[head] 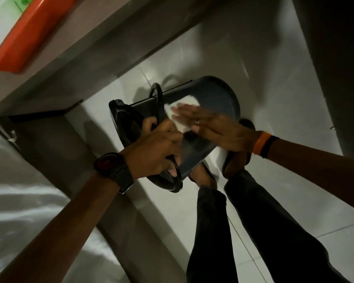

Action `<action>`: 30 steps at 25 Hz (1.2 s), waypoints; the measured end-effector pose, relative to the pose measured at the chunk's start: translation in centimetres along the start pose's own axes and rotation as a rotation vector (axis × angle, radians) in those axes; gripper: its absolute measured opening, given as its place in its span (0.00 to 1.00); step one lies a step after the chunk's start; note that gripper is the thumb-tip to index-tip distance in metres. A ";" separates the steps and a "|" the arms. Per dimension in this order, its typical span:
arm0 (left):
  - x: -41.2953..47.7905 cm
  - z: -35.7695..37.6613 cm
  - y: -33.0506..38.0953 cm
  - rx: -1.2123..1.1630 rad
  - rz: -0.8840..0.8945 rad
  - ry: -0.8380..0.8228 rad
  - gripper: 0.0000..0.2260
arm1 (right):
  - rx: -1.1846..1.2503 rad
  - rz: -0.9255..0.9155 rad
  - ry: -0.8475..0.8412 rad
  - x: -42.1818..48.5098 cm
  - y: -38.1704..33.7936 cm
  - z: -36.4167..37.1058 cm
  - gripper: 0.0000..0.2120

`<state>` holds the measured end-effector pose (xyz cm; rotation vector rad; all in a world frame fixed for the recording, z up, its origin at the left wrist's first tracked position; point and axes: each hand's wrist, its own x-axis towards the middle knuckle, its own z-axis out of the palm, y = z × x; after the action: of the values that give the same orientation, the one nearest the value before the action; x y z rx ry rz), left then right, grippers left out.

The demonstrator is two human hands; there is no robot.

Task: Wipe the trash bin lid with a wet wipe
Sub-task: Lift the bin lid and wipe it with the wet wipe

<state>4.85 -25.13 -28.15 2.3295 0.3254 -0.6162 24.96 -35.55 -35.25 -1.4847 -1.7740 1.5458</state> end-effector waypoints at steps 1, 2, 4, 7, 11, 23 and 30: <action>-0.2 0.1 -0.1 -0.007 -0.016 0.008 0.09 | -0.027 0.104 0.077 0.3 1.8 -0.3 0.23; -0.4 0.3 -0.2 -0.015 -0.029 0.012 0.10 | -0.024 0.287 0.171 1.2 3.4 -0.8 0.23; -0.6 0.6 -0.2 -0.017 -0.028 0.005 0.09 | -0.014 0.569 0.265 3.2 5.4 -2.1 0.21; -0.2 0.2 -0.1 0.009 0.005 0.012 0.09 | 0.084 0.336 0.142 4.6 1.7 -0.5 0.21; 0.4 -0.3 0.2 -0.055 -0.020 0.053 0.08 | 0.127 -0.001 0.102 -1.2 -2.0 2.6 0.23; 3.6 -2.8 0.2 -0.373 -0.100 0.139 0.12 | 0.323 0.112 0.352 -1.3 -2.4 1.3 0.20; 1.5 -2.5 1.1 -0.139 -0.150 0.244 0.07 | 0.272 0.472 0.365 2.1 -0.1 -1.3 0.20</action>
<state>7.41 -24.14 -26.75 2.2612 0.6393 -0.3661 25.11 -33.05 -35.45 -1.9763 -1.0126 1.5136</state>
